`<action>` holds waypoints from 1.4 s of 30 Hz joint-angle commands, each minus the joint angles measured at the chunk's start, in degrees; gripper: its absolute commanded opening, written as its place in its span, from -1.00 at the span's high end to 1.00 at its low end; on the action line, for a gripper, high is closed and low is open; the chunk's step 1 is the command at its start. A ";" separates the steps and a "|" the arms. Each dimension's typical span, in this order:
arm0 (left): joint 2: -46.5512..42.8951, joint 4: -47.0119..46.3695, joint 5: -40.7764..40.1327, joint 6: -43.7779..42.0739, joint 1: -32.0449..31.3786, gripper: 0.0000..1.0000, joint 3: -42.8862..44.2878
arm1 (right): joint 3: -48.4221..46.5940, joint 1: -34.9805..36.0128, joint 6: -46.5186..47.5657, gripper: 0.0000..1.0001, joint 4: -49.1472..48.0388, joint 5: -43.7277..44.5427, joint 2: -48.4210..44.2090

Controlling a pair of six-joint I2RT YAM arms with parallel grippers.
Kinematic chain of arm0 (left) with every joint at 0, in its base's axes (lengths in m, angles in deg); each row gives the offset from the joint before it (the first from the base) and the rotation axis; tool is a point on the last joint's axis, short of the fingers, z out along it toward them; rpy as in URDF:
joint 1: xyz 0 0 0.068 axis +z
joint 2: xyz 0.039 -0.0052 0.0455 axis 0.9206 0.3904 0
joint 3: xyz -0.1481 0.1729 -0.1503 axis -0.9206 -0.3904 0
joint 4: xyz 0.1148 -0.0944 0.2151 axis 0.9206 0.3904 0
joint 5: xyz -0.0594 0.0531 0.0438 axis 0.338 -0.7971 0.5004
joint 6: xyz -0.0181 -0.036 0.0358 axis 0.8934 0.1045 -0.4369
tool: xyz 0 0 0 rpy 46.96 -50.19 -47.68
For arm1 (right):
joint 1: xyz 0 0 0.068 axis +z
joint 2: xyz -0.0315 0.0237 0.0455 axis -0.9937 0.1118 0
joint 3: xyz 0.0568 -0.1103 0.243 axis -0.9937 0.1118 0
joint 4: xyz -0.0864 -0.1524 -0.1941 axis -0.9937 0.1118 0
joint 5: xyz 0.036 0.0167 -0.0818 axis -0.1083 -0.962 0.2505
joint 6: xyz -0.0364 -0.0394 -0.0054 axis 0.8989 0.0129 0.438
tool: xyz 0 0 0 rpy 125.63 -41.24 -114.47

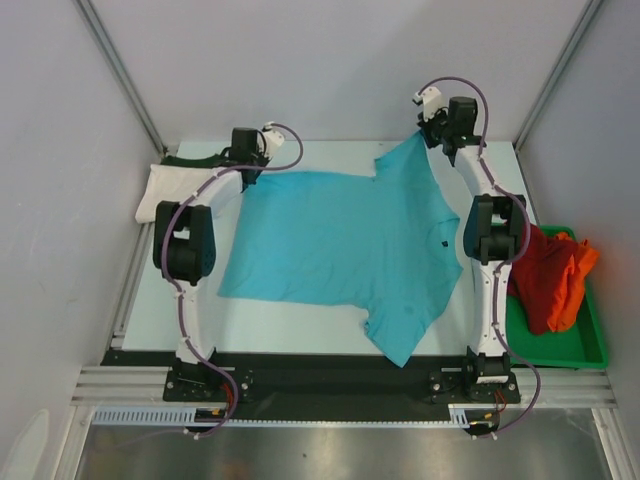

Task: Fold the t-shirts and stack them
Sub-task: Flatten the tshirt out

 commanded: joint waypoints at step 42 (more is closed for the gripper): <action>7.64 3.60 0.84 0.16 3.21 0.99 18.46 | -2.26 0.33 -3.61 1.00 0.29 5.26 -4.02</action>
